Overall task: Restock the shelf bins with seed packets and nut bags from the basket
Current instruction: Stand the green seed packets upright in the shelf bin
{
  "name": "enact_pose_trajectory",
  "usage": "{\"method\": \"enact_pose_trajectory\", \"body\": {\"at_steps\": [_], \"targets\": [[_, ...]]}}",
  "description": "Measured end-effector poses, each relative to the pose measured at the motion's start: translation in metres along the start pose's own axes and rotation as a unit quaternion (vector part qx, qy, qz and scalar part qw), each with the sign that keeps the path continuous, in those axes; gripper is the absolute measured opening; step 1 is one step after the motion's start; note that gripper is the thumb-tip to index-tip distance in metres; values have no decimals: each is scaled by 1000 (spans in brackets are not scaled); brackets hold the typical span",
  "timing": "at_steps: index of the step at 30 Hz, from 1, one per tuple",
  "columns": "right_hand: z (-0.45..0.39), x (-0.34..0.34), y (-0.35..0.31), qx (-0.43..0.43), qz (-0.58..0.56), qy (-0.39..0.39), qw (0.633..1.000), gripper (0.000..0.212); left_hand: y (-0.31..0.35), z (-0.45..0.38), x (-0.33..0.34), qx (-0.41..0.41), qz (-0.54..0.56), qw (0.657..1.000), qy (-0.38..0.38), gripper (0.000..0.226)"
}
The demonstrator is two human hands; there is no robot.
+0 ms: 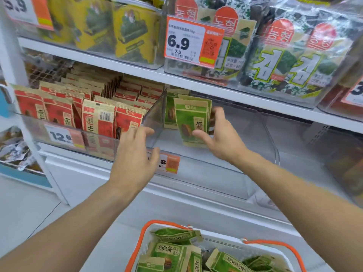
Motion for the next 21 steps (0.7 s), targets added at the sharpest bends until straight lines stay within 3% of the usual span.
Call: {"method": "enact_pose_trajectory", "body": {"at_steps": [4,10,13,16,21], "targets": [[-40,28,30,55,-33,-18,998,50,-5,-6,5,13,-34,999,-3,28],[-98,65,51,144,-167,90,971,50,-16,-7,17,16,-51,999,-9,22],[-111,82,55,159,-122,104,974,52,-16,-11,20,12,-40,999,0,22],[-112,96,68,213,-42,88,972,69,-18,-14,22,3,-31,1000,2,21],[-110,102,83,236,-109,129,957,70,-17,-15,25,3,-36,999,8,26]]}}
Point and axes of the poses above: each hand's wrist, its own z-axis away from the middle knuckle, its own x-axis out of the palm, y = z × x, the point moved 8 cm from there along -z, towards the middle knuckle, and after that the axes turned 11 degrees about -z, right-handed, at the moved point
